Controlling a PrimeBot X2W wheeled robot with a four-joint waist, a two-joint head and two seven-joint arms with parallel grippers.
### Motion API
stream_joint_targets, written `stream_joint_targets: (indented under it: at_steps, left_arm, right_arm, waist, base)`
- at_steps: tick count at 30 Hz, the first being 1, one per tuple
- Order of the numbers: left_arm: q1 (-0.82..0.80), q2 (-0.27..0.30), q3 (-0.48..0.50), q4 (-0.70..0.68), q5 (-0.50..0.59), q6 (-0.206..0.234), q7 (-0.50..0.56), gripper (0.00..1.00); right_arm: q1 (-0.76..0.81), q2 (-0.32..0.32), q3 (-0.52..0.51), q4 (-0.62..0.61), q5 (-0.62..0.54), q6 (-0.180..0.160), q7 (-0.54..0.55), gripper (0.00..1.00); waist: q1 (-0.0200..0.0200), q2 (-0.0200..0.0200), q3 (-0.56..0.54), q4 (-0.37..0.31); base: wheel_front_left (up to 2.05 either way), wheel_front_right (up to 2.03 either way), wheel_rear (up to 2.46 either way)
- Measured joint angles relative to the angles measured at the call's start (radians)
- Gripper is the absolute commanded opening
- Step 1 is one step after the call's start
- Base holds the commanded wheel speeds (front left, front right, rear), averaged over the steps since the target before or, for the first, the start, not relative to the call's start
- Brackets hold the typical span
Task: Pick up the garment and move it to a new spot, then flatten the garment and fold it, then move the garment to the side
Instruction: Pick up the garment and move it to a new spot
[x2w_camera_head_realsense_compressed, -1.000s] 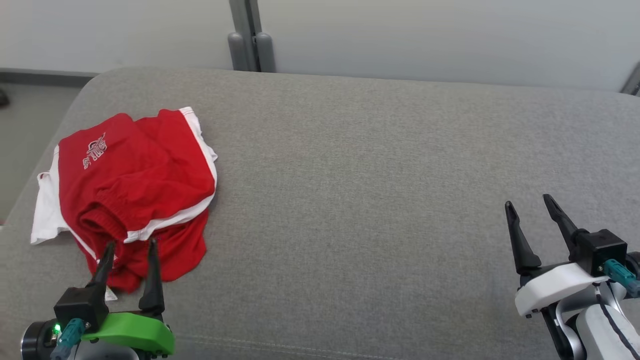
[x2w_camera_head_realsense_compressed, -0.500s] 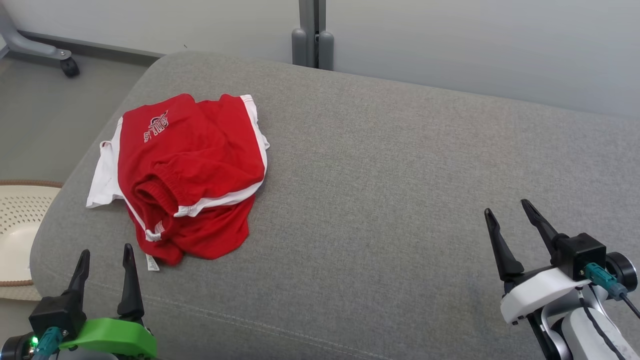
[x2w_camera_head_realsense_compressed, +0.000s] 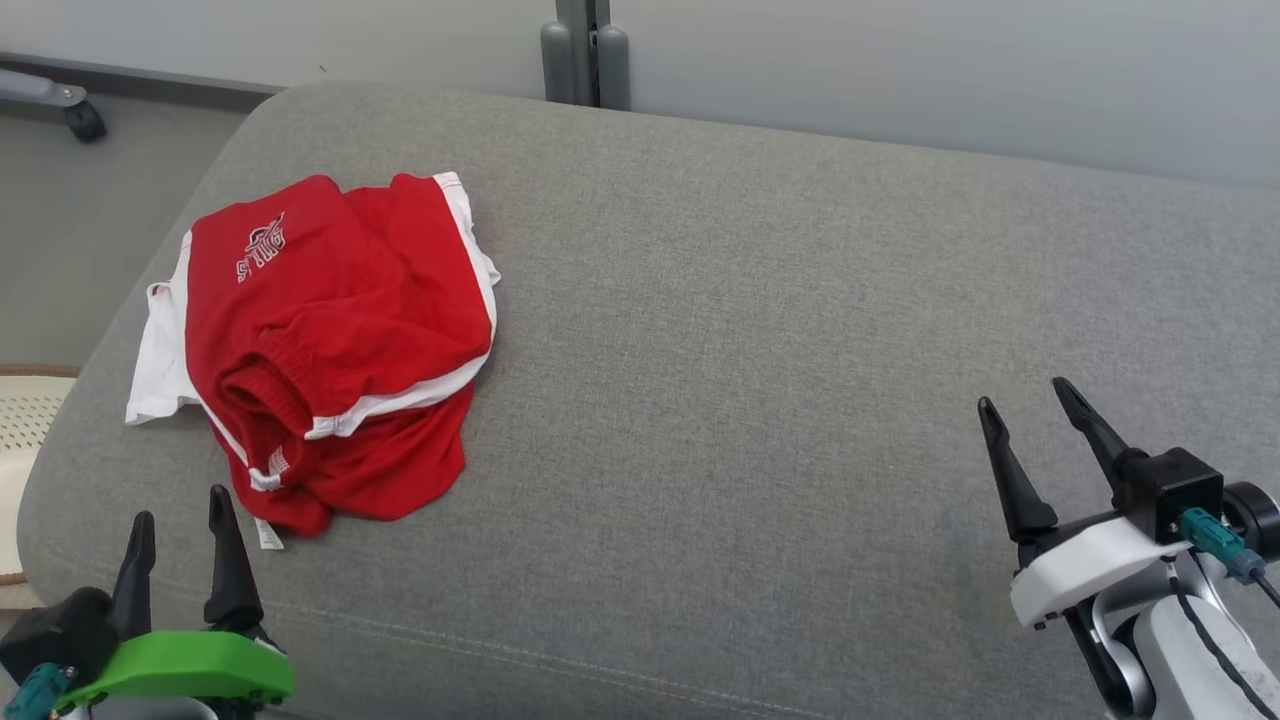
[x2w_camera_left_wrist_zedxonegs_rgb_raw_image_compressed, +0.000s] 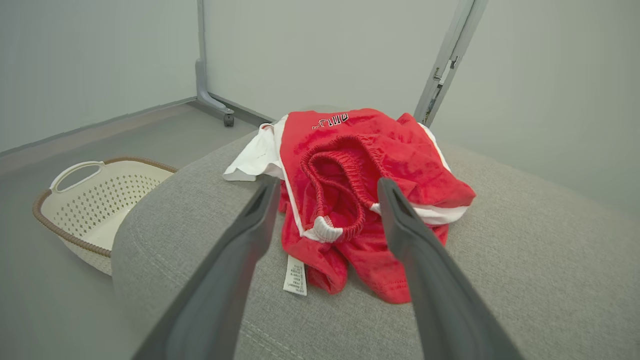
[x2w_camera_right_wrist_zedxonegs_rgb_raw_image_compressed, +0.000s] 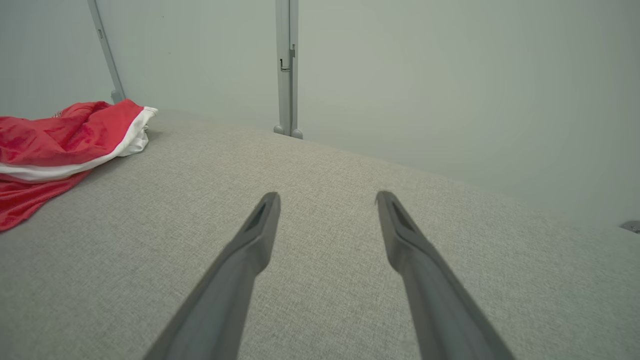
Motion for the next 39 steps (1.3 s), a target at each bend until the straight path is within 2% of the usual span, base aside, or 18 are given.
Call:
stream_joint_targets:
  at_steps: [6, 17, 24, 37, 38, 39]
  left_arm:
    - [-0.106, -0.006, 0.006, 0.065, -0.088, -0.009, 0.008, 1.00]
    - [-0.321, -0.023, 0.072, 0.193, -0.310, -0.012, 0.105, 1.00]
    - [-0.403, -0.029, 0.096, 0.294, -0.422, -0.012, 0.156, 1.00]
    - [-0.504, -0.032, 0.079, 0.430, -0.448, -0.016, 0.195, 1.00]
    - [-0.512, -0.032, 0.073, 0.434, -0.448, -0.018, 0.195, 0.89]
    - [-0.517, -0.032, 0.067, 0.439, -0.448, -0.020, 0.194, 0.54]
  right_arm:
    - [-0.029, -0.018, -0.002, -0.017, -0.013, 0.001, 0.000, 1.00]
    - [-0.080, -0.026, 0.002, -0.038, -0.033, 0.009, 0.000, 1.00]
    - [-0.114, -0.032, 0.000, -0.041, -0.036, 0.010, 0.000, 1.00]
    - [-0.122, -0.047, -0.011, -0.034, -0.040, 0.010, 0.000, 1.00]
    - [-0.122, -0.047, -0.011, -0.033, -0.040, 0.010, 0.000, 1.00]
    - [-0.123, -0.046, -0.010, -0.031, -0.040, 0.010, 0.000, 1.00]
  waist:
    - [0.0000, 0.0000, 0.048, -0.012]
    - [0.0000, 0.0000, 0.170, -0.034]
    - [0.0000, 0.0000, 0.238, -0.053]
    - [0.0000, 0.0000, 0.276, -0.081]
    - [0.0000, 0.0000, 0.276, -0.082]
    - [0.0000, 0.0000, 0.275, -0.083]
  base:
    - [0.00, 0.00, 0.00]
    - [0.00, 0.00, 0.00]
    - [0.00, 0.00, 0.00]
    - [0.00, 0.00, 0.00]
    - [0.00, 0.00, 0.00]
    - [0.00, 0.00, 0.00]
